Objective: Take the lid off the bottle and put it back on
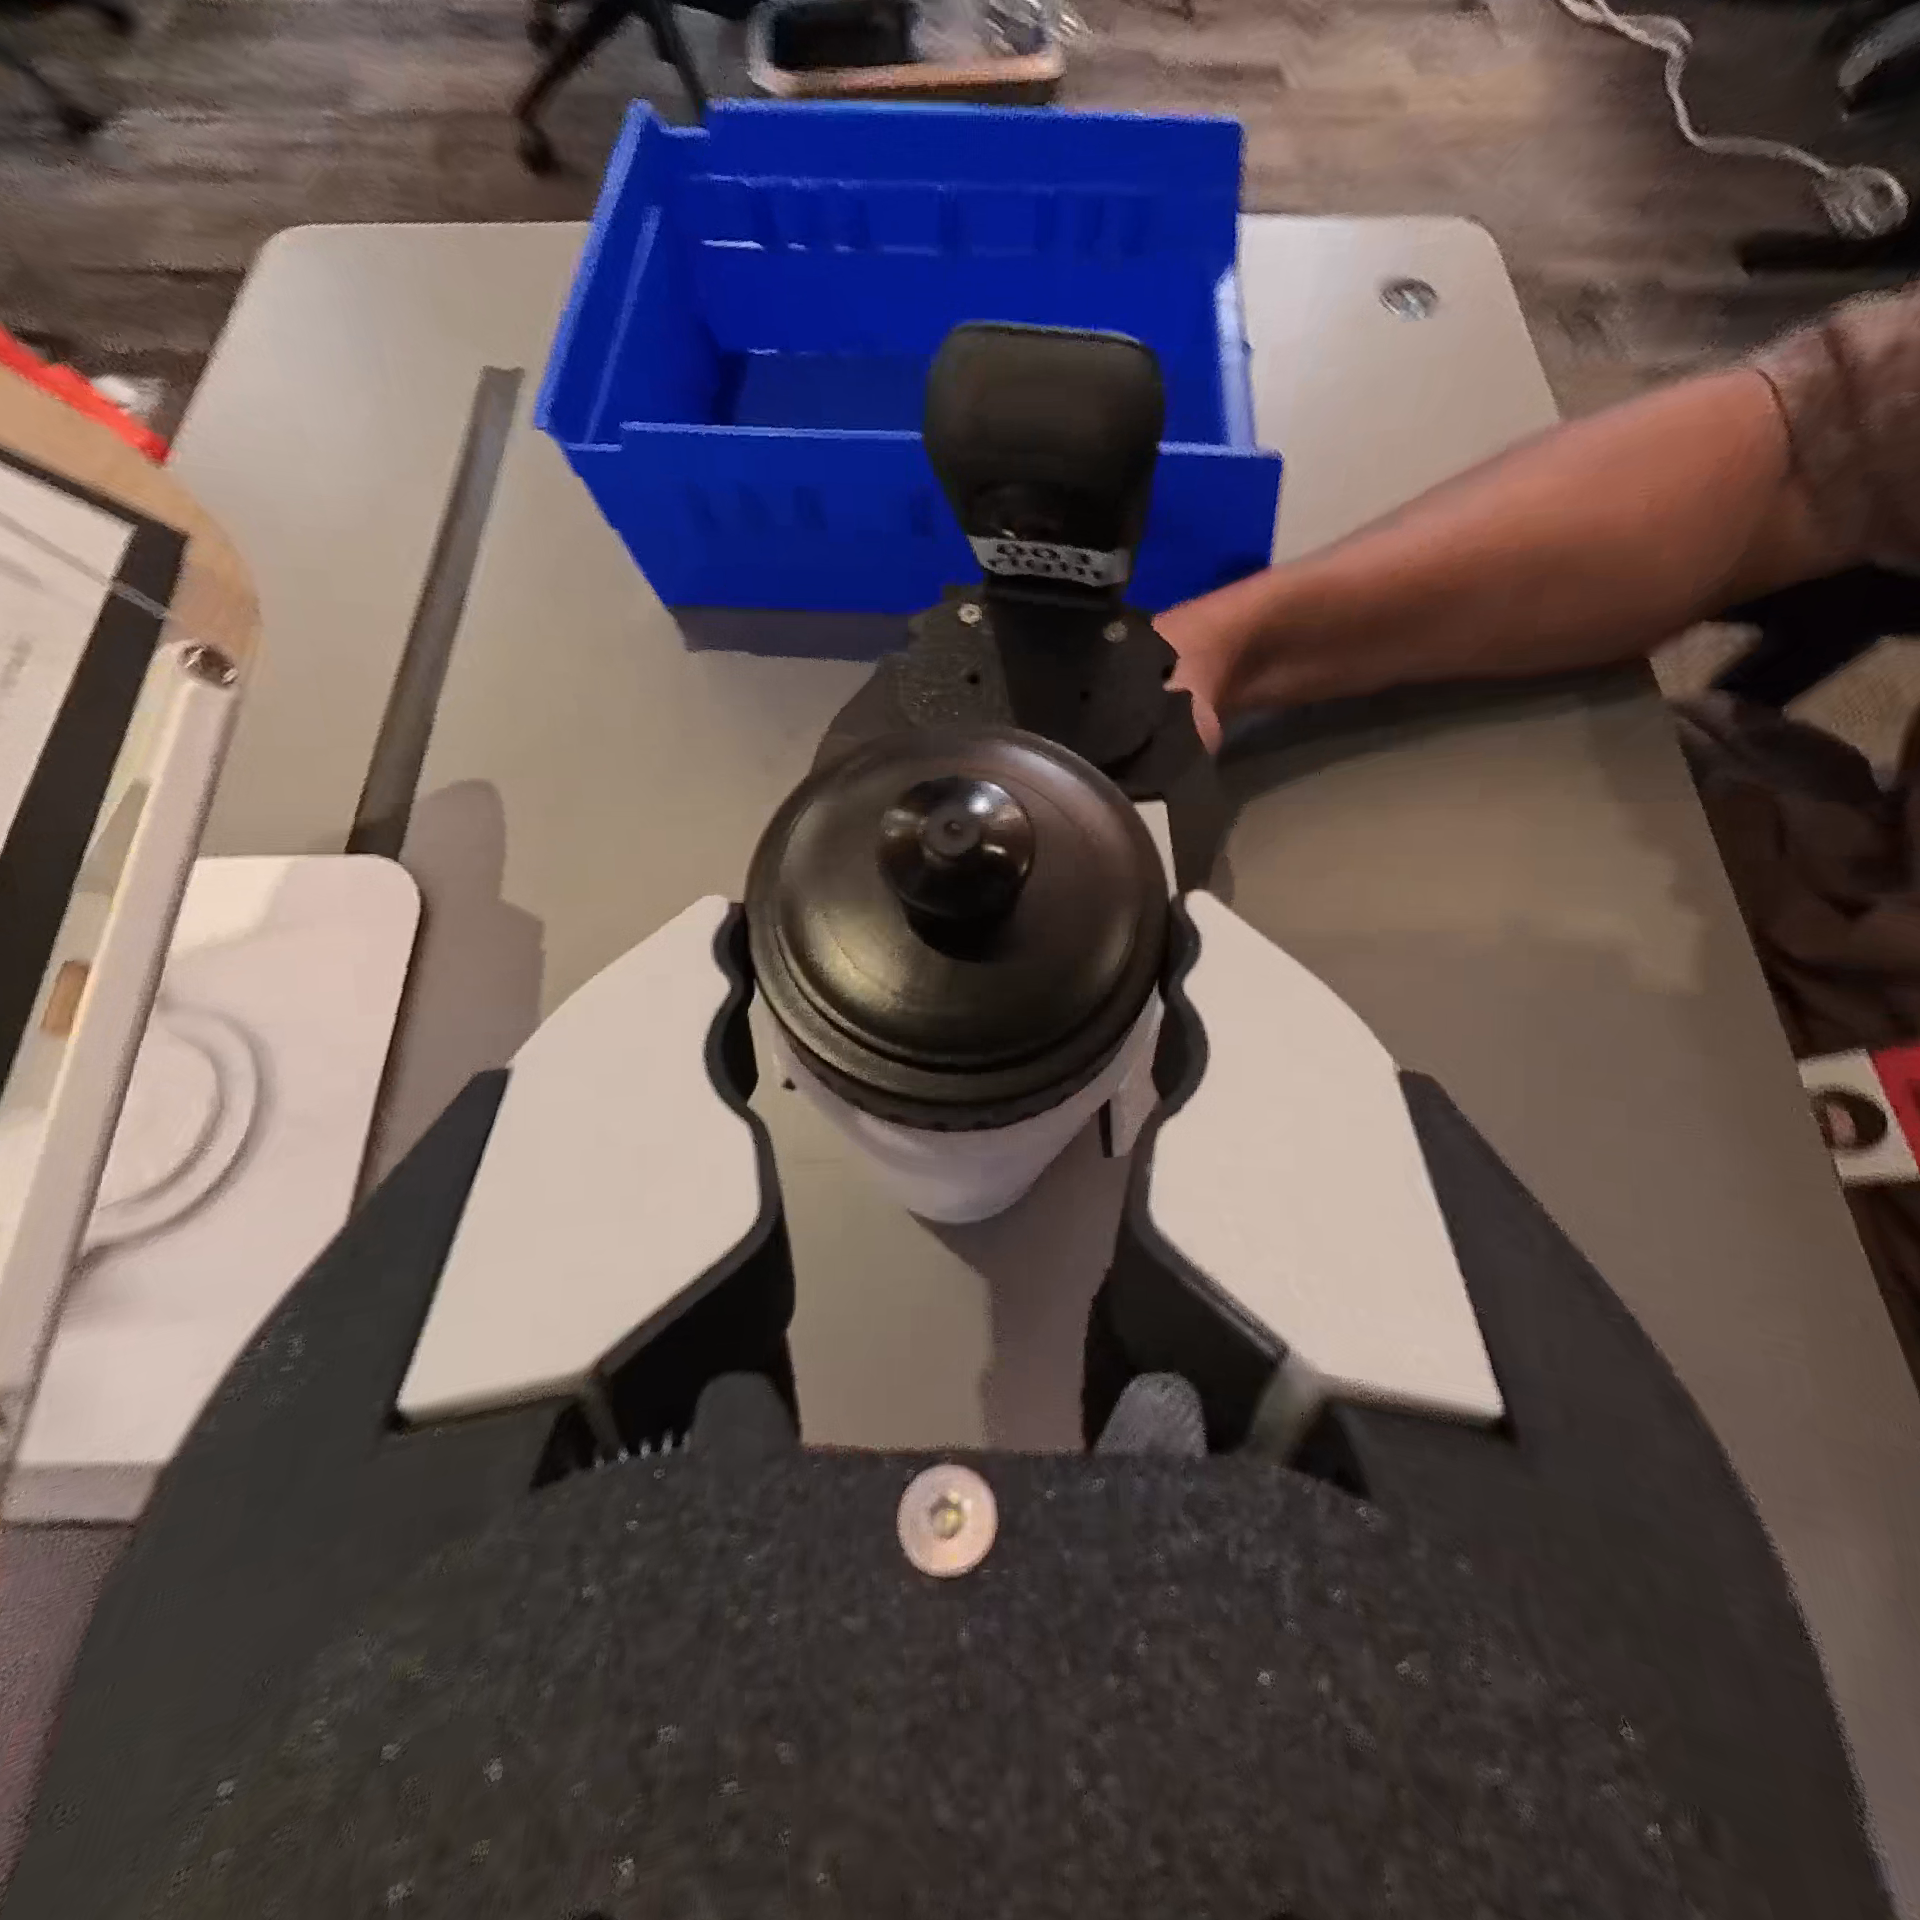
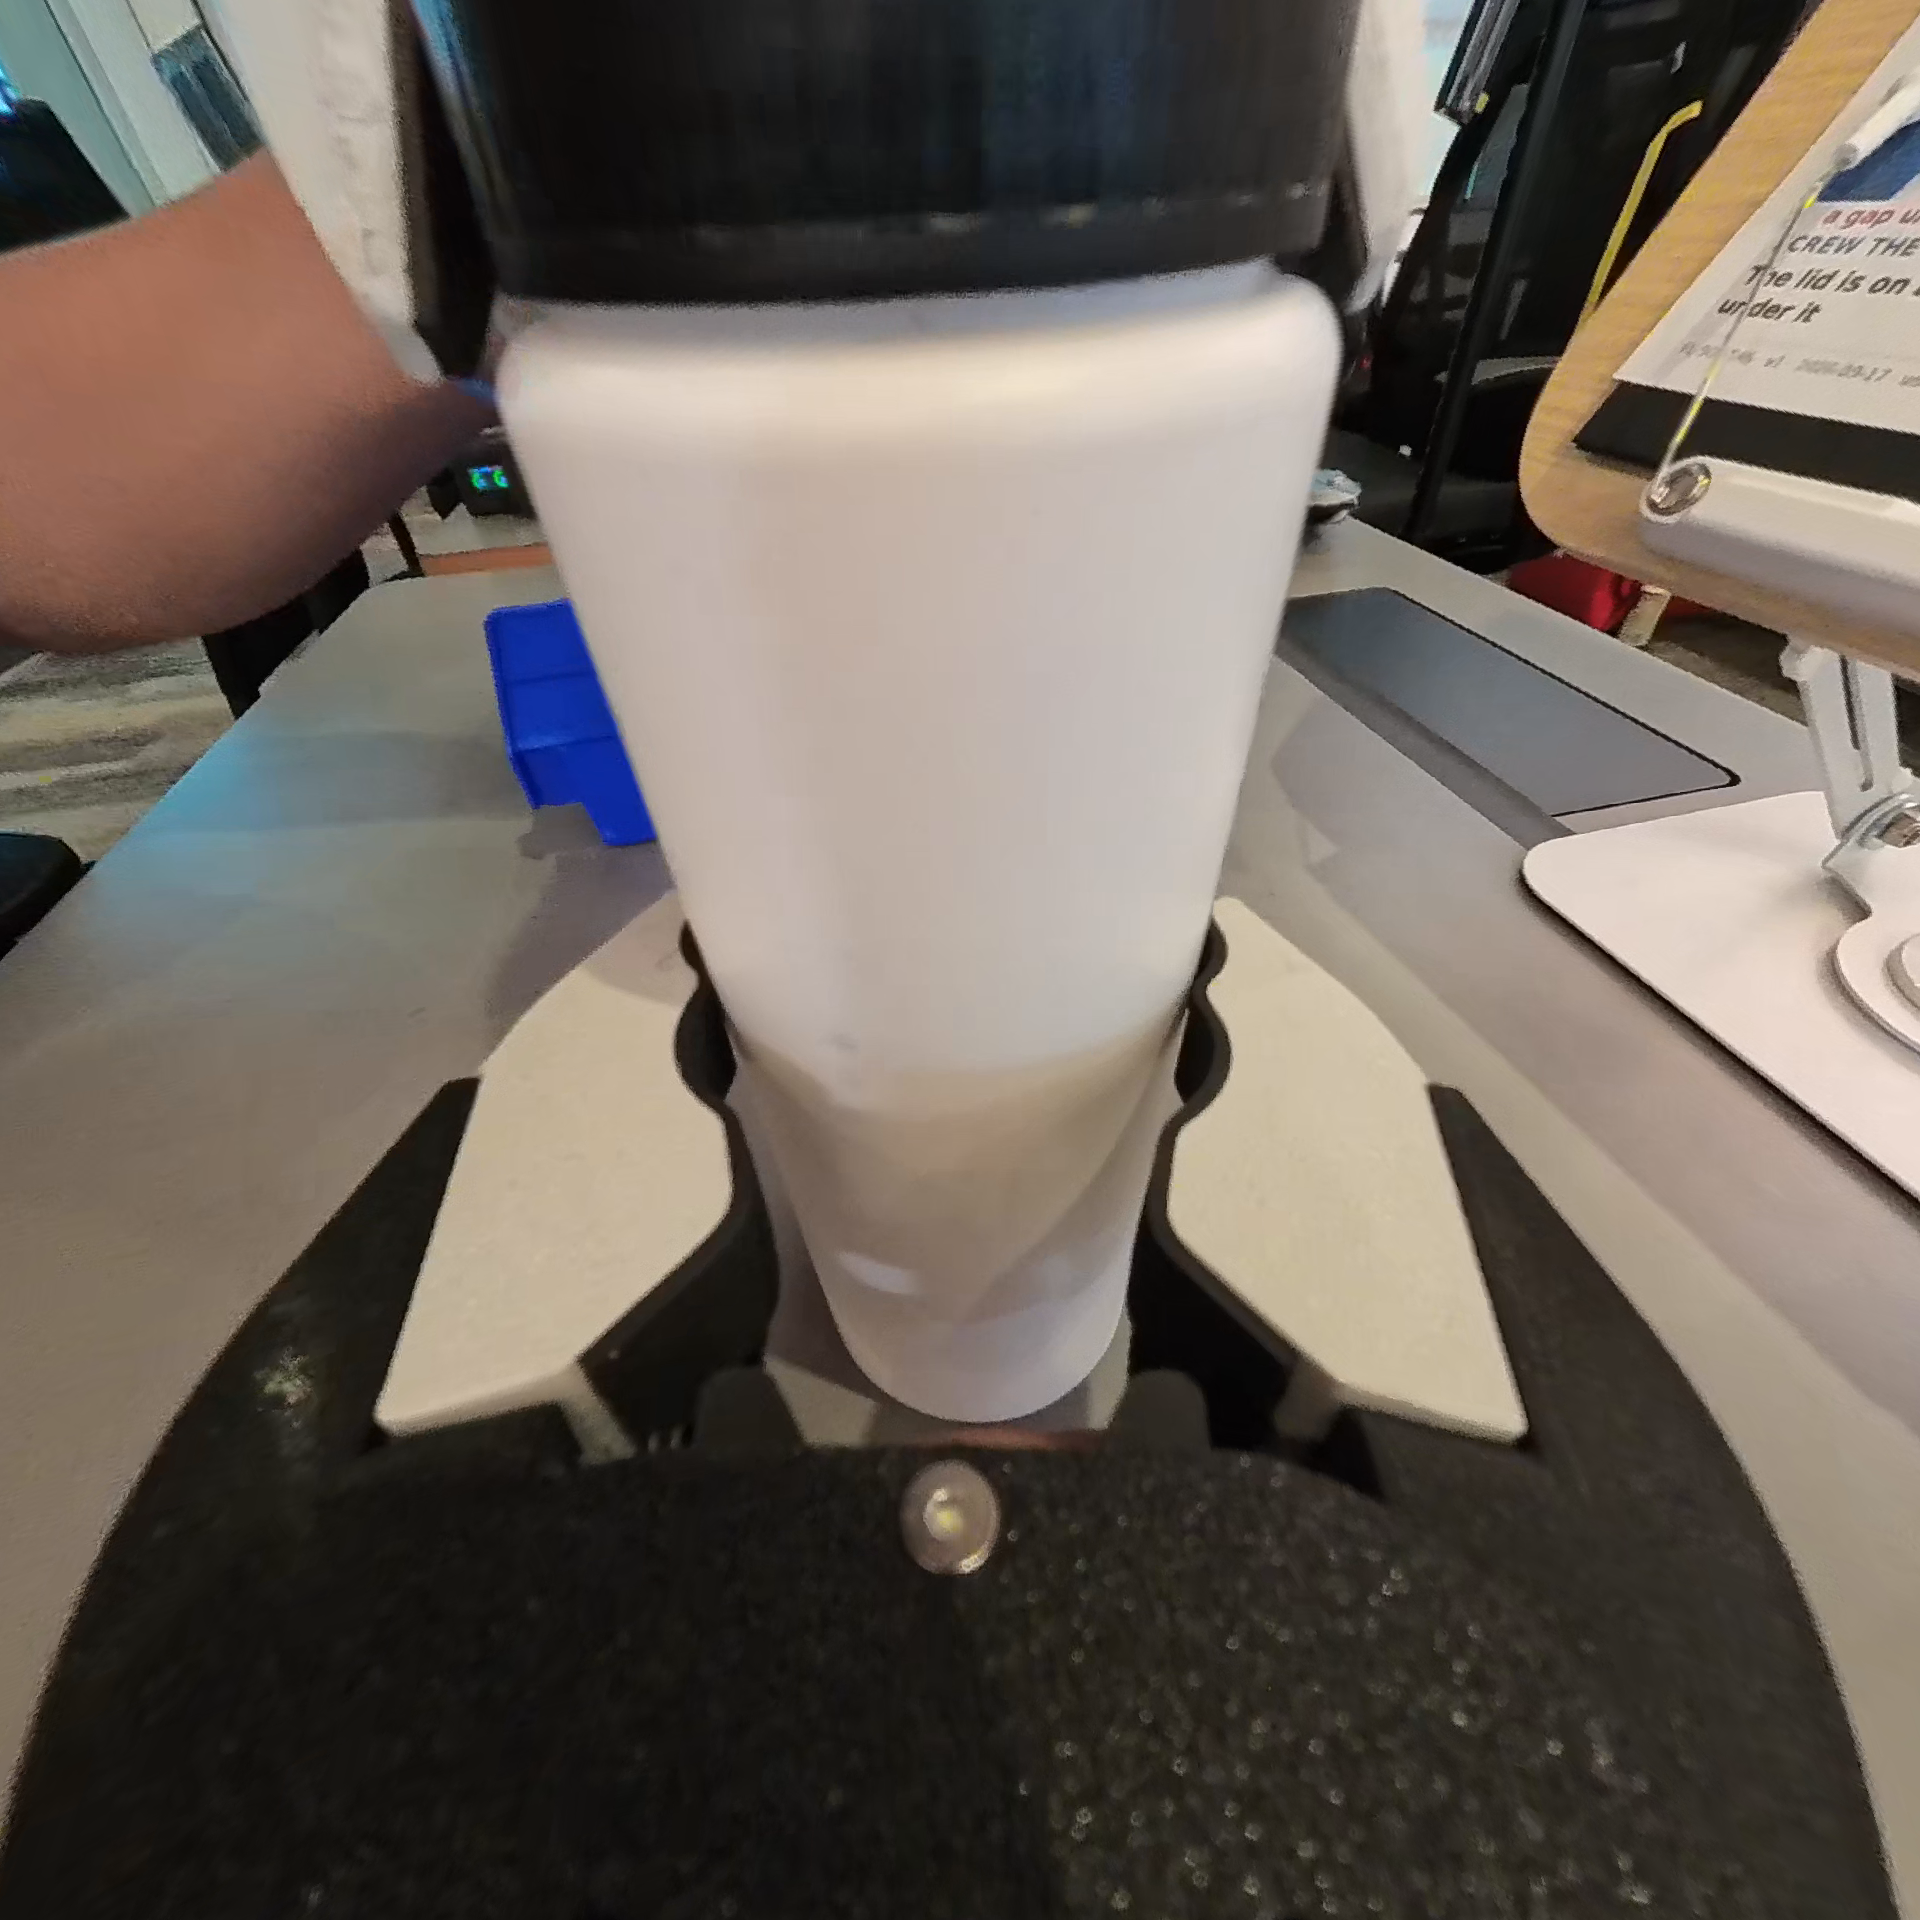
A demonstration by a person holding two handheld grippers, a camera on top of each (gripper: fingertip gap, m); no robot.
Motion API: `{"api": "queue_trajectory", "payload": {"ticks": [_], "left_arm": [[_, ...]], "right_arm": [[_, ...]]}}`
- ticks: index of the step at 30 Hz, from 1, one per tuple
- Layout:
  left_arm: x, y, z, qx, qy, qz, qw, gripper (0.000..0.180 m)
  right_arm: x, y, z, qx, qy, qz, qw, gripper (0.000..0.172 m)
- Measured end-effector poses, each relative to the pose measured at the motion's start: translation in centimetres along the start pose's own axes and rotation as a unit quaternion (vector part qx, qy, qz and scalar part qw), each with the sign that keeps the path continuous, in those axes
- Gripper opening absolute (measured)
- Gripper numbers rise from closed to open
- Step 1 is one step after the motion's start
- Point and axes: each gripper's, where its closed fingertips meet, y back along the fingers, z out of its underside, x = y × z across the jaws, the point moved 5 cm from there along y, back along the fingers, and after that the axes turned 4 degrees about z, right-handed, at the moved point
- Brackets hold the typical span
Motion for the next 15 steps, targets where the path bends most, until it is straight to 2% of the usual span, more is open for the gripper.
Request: {"api": "queue_trajectory", "payload": {"ticks": [5,7,8,10,11,13,15], "left_arm": [[1.1,-0.5,-0.1,0.053,0.092,-0.156,0.982,0.074],[1.5,-0.6,-0.1,0.06,0.103,-0.199,0.973,0.074],[1.8,-0.7,-0.1,0.053,0.086,-0.198,0.975,0.077],[2.5,-0.7,-0.1,0.037,0.037,-0.152,0.987,0.103],[2.6,-0.5,-0.1,0.031,0.02,-0.128,0.991,0.109],[1.8,0.1,-0.3,0.029,-0.005,-0.095,0.995,0.103],[1.0,0.6,-0.8,0.053,-0.005,-0.023,0.998,0.097]], "right_arm": [[0.1,0.1,0.0,0.002,-0.001,0.002,1.0,0.085],[0.0,0.1,0.0,0.002,0.0,-0.001,1.0,0.085],[-0.1,0.1,0.0,0.002,0.001,-0.005,1.0,0.085],[-0.1,0.0,0.0,0.002,0.0,-0.005,1.0,0.085],[-0.1,0.0,0.0,0.002,0.001,-0.006,1.0,0.085],[-0.1,0.1,0.0,0.002,0.001,-0.007,1.0,0.085],[-0.1,0.0,0.0,0.001,0.001,-0.007,1.0,0.085]]}}
